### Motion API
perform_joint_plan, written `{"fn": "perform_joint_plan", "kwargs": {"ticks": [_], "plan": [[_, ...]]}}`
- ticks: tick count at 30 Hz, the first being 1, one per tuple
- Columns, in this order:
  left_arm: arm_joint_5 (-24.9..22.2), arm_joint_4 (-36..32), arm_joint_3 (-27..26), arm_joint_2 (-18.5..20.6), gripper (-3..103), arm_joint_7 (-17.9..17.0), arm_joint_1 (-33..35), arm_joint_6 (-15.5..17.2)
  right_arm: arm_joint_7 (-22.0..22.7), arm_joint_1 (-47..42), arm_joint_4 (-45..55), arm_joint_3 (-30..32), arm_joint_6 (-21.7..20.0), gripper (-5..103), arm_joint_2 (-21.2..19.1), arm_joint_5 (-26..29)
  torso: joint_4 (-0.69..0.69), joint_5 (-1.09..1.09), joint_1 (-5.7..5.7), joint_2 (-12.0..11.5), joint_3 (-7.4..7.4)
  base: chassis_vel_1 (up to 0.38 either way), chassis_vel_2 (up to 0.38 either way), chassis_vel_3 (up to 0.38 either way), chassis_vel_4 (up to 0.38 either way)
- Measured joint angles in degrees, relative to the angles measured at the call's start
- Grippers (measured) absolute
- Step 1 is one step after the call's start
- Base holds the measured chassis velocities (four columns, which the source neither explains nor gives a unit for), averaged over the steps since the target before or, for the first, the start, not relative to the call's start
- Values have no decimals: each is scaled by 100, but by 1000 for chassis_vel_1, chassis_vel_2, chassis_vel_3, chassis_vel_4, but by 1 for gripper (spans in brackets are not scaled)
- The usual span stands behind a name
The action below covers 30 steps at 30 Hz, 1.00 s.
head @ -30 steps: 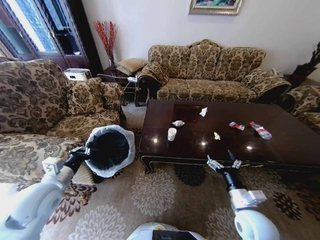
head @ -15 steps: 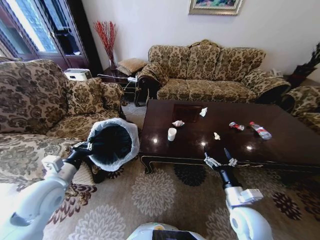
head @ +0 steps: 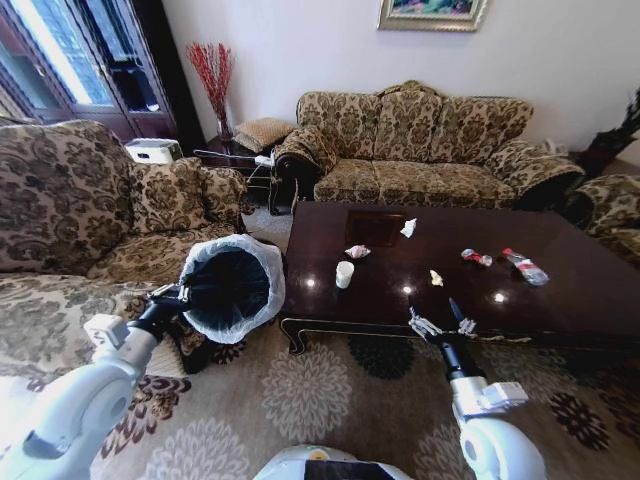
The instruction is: Move to the front of the table and place the trash on the table into the trash bin.
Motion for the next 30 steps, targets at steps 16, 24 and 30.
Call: {"fn": "perform_joint_plan", "kwargs": {"ticks": [16,24,30], "plan": [[-26,-41,94,37,0,35,26,1,356,1319,-849,-716,-1253,100,-269,-79,-3,-1,-2,0,0,-17,18,19,-15],[-26,-54,192,10,0,36,-5,10,323,1749,-1391,-1161,-1256,100,-504,-351,0,1,-2,0,0,0,0,0,0],[-25,-44,145,13,0,36,35,10,221,1565,-1198,-1173,-966,100,-424,-210,0,0,-2,0,-1,0,0,0,0]]}}
